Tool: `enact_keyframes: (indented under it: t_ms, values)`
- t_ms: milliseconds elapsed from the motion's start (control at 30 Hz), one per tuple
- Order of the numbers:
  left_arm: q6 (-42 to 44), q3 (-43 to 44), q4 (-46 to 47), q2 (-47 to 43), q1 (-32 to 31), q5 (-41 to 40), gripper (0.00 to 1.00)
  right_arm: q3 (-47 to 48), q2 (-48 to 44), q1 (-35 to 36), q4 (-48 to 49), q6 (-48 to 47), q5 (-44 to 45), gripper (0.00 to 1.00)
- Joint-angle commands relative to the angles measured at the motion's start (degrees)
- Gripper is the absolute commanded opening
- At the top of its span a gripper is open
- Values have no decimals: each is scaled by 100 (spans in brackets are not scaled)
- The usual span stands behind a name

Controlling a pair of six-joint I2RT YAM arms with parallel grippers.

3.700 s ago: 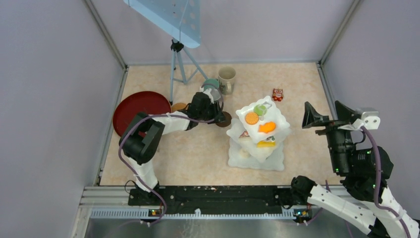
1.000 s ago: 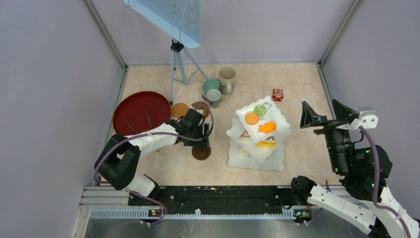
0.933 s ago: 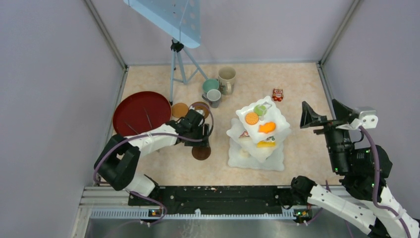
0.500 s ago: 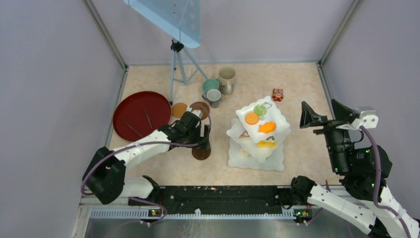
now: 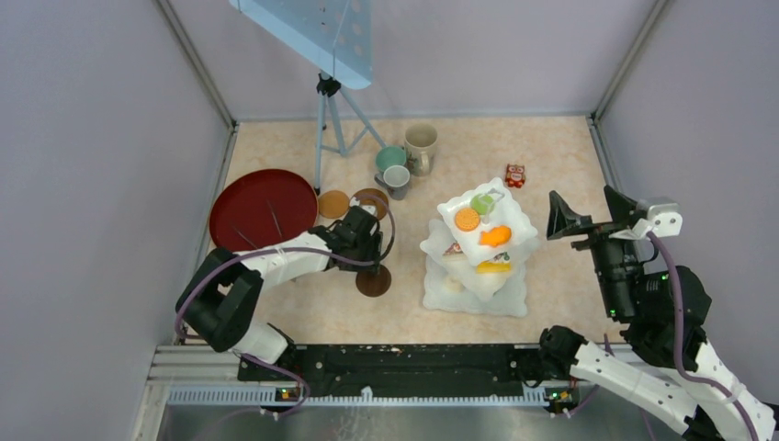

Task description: Serve the afternoon tea

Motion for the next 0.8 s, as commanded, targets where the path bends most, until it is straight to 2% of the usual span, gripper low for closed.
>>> enact_keyframes:
  t_ms: [0,200,433,567,667,767]
  values:
    - [48,-19,353,81,-63,163,58,31,75,75,155,-120,-80,97]
    - [-293,-320,313,-331,-316,229,50,-58,27,75,237,-104,-76,97]
    - [-839,-564,431,-619,-876,323,48,3,3,77,135,9,-118,97]
    - [-949,-540,380,-706,-969,265,48,52,-11,79,53,94,-127,97]
    - [-849,-428,241,-868,-962,78,52,58,-25,78,30,108,-102,97]
    - [-667,-232,257,-954,-943,-246,67,58,-18,73,57,87,-83,97]
